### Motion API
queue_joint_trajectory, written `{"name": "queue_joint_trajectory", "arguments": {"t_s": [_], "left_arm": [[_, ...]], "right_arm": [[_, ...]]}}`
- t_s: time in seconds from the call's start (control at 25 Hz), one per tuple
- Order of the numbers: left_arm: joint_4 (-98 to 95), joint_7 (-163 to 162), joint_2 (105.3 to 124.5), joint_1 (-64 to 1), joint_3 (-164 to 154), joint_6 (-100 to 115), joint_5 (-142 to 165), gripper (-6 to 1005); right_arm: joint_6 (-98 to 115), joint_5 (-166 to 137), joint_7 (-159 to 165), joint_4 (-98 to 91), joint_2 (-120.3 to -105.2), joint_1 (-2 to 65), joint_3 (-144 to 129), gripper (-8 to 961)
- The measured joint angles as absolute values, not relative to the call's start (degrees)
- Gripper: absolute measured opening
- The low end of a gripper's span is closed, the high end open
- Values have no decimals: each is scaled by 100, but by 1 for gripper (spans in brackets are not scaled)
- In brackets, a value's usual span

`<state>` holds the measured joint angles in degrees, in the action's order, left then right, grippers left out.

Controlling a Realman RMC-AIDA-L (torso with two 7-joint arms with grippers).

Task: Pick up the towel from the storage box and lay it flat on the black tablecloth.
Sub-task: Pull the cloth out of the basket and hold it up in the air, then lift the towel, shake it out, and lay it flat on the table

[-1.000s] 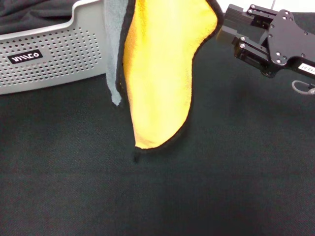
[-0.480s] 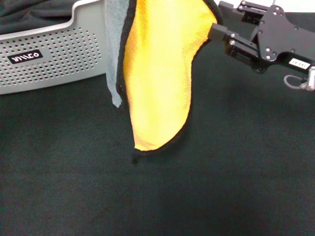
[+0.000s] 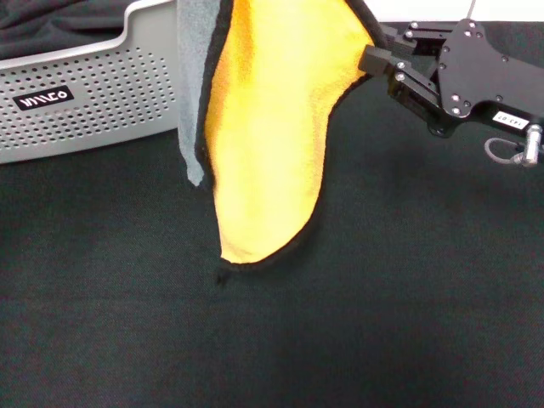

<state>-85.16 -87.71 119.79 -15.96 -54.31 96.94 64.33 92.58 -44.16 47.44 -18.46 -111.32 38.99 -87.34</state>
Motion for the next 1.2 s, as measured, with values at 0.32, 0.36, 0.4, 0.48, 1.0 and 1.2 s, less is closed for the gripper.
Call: {"name": "queue_joint_trajectory", "arguments": {"t_s": [0.32, 0.36, 0.4, 0.48, 1.0, 1.2], "left_arm": [[-8516, -8771, 11979, -1591, -5432, 9694, 6437, 29], [-8514, -8771, 11979, -1591, -5432, 9694, 6438, 29], [-8498, -8771, 11979, -1591, -5432, 9694, 6442, 29], [-8443, -8771, 11979, -1589, -5432, 9694, 6446, 29], [-7736, -9186, 11433, -1633, -5189, 10957, 7320, 30], [-7510, -9448, 10778, -1565, -5482, 11646, 7374, 30]], "right_arm": [[9392, -4516, 4503, -1894, -11152, 3850, -8726, 70], [9413, -4563, 4495, -1909, -11146, 3851, -8728, 61], [9430, -4606, 4490, -1919, -11145, 3852, -8725, 52], [9459, -4633, 4477, -1933, -11148, 3844, -8720, 33], [10604, -4635, 5492, -2550, -10930, 2886, -8521, 24], [11401, -4872, 6620, -3590, -10703, 2116, -8143, 33]]}}
